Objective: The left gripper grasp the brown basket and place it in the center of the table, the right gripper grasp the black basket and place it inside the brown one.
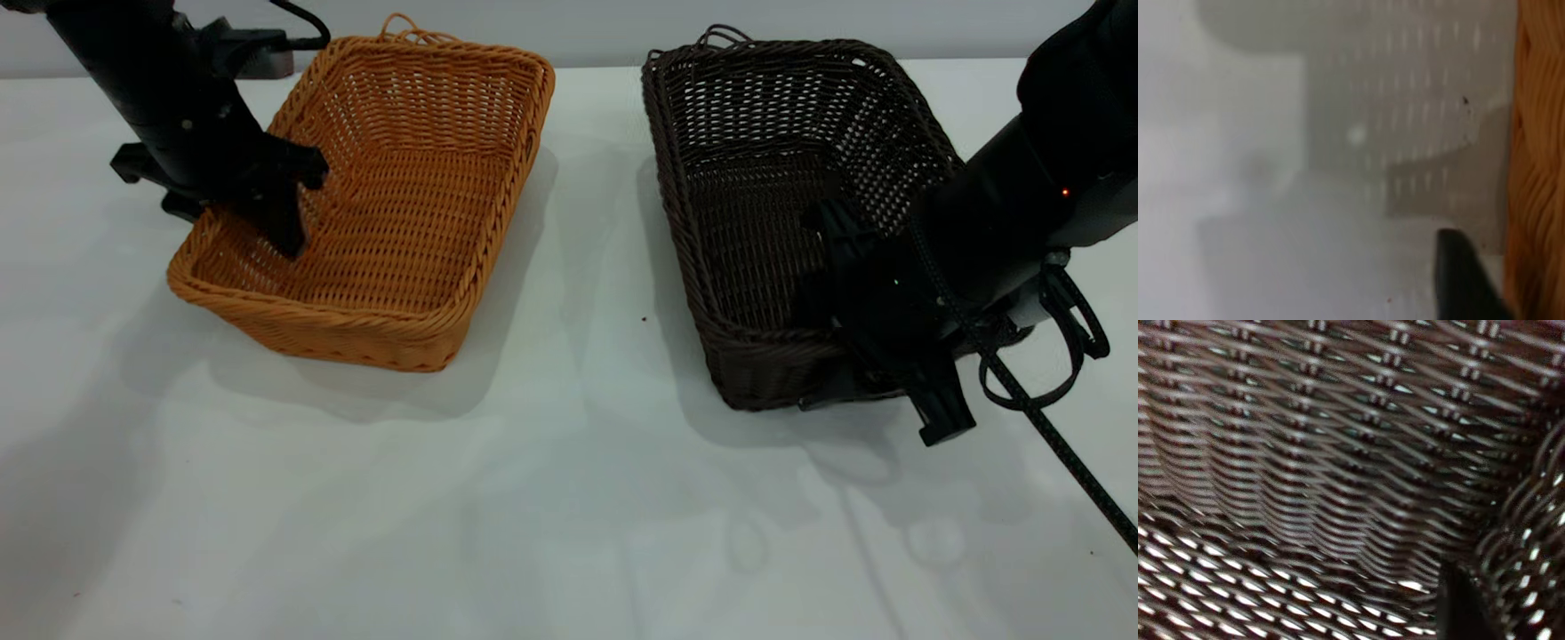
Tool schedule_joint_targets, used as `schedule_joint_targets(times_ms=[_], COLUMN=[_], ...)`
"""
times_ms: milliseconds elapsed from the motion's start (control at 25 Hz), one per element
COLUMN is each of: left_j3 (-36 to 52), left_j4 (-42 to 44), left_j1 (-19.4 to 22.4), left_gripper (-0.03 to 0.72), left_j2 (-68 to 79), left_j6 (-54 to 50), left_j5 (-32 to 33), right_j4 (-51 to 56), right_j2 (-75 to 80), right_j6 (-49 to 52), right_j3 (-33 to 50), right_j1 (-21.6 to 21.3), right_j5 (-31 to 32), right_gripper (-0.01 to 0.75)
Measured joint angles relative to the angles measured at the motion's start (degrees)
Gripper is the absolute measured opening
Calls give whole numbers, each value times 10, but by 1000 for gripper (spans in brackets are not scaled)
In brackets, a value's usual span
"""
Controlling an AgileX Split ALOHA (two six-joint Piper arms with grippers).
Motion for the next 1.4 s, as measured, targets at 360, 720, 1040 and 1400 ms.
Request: schedule_joint_targets(times_ms=[360, 720, 1040, 1400], left_j3=[0, -1, 0, -1], left_j4=[-14, -15, -14, 5], left_j1=[0, -40, -141, -206], left_gripper=[86, 85, 85, 87], left_j2=[-19, -28, -29, -13], left_j6=[49, 327, 574, 657], left_j5=[9, 8, -71, -156], right_j4=[4, -10, -133, -232], right_j2=[-24, -165, -242, -245], right_j6=[-6, -215, -215, -194], right_j3=[1, -12, -101, -130], right_j1=[-8, -151, -238, -239], right_j5=[11, 212, 413, 454], right_gripper=[224, 223, 221, 221])
